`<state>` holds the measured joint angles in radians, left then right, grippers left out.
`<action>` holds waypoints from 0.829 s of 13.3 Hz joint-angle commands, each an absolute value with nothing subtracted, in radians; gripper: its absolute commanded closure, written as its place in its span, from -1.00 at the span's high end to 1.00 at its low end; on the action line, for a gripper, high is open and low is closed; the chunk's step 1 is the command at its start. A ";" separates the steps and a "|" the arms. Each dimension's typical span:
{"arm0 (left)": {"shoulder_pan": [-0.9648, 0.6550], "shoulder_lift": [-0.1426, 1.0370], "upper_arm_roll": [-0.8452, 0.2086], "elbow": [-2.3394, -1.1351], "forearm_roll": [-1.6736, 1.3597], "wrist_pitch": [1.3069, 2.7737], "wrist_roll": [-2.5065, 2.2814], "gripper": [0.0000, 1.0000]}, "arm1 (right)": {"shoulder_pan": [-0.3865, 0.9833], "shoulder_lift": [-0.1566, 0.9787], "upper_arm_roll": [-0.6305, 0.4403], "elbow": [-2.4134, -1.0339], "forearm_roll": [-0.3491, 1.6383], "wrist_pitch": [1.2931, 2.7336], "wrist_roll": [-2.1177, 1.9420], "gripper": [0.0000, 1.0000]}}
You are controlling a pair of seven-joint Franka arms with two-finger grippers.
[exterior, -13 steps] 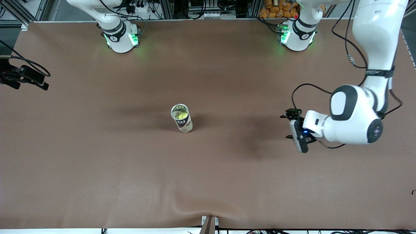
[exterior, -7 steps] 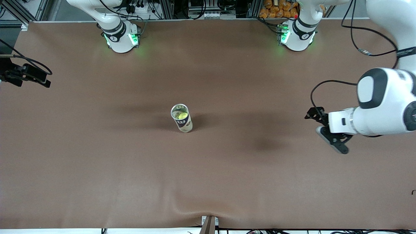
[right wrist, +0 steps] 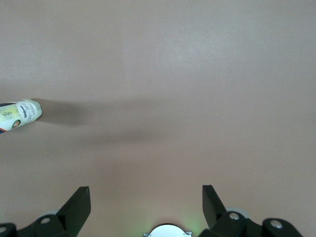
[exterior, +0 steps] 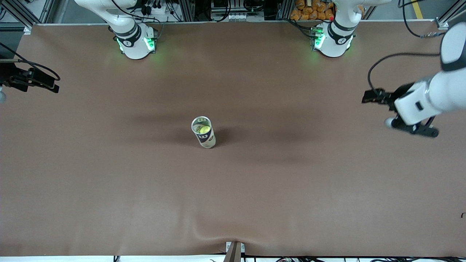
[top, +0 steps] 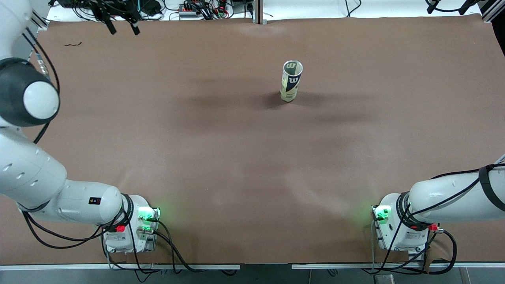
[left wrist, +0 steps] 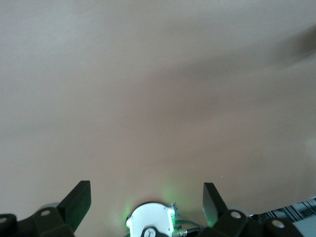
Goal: Insert tennis ball vertically with right arm
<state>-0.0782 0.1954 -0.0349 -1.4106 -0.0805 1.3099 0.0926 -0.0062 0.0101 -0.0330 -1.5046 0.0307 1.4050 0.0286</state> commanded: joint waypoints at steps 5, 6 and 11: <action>-0.061 0.124 0.083 -1.396 0.006 1.322 0.112 1.00 | 0.020 -0.009 -0.018 -1.505 0.015 1.414 0.023 1.00; -0.061 0.123 0.080 -1.399 -0.012 1.321 0.115 1.00 | 0.015 -0.009 -0.020 -1.506 0.014 1.408 0.025 1.00; -0.060 0.083 0.078 -1.401 -0.045 1.315 -0.006 1.00 | 0.011 -0.008 -0.021 -1.506 0.015 1.413 0.025 1.00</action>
